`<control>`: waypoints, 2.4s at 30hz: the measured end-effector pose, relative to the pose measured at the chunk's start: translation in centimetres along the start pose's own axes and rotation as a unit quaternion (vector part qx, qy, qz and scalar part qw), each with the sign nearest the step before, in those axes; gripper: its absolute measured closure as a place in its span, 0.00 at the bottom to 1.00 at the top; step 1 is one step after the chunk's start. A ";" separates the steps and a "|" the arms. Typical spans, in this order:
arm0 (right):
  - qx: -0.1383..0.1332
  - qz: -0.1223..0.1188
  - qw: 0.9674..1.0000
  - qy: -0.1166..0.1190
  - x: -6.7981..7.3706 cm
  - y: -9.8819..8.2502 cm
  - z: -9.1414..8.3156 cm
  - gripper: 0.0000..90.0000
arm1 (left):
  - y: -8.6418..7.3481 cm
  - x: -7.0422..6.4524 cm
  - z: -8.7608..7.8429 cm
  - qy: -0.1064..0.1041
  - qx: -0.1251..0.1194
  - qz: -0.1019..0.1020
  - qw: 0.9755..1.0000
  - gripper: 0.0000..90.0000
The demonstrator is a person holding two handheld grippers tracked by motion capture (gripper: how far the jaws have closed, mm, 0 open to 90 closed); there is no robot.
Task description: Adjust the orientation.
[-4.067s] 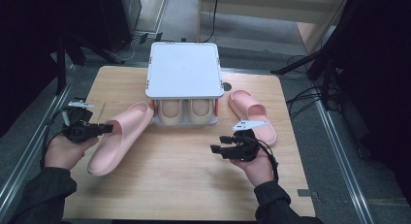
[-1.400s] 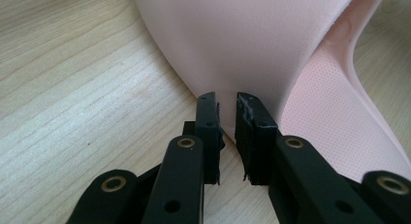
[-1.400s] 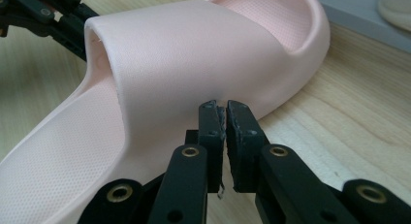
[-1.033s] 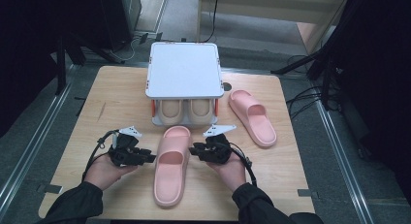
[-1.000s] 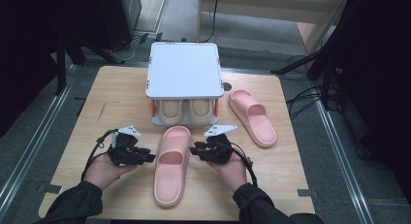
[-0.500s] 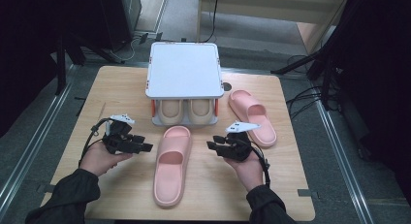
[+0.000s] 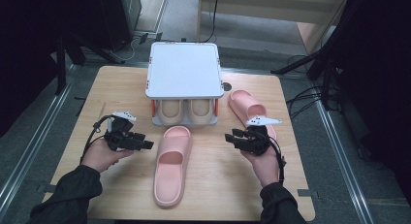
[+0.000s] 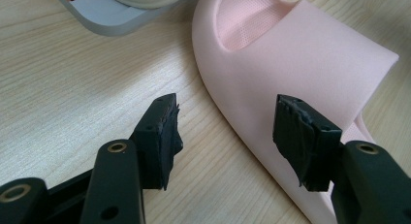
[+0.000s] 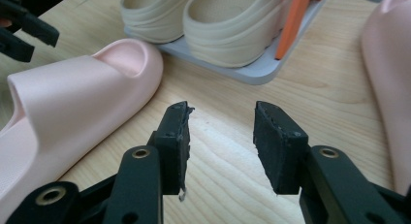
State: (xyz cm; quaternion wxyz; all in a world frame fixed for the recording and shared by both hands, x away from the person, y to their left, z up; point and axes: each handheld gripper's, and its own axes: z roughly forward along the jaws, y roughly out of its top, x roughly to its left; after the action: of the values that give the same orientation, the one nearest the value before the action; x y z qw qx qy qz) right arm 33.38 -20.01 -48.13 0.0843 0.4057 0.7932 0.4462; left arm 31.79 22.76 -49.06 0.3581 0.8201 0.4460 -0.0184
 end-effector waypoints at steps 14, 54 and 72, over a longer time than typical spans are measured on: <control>-0.002 0.031 0.999 -0.033 -3.8 1.1 -0.1 0.63 | -1.5 0.0 -1.1 0.005 -0.006 -0.015 1.000 0.46; 0.025 0.060 0.992 -0.111 -10.2 2.5 4.3 0.90 | -4.6 -0.4 -2.9 0.027 -0.023 -0.026 0.999 0.45; 0.001 0.057 0.995 -0.079 -6.8 3.9 0.5 0.95 | -4.0 -0.6 -2.6 0.026 -0.026 -0.010 0.999 0.49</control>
State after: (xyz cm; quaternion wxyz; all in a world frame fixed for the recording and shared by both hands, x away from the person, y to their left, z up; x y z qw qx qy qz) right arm 40.31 -23.51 -46.96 0.1211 0.4844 0.7600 0.4161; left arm 27.73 25.27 -49.19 0.3676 0.8062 0.4634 0.0114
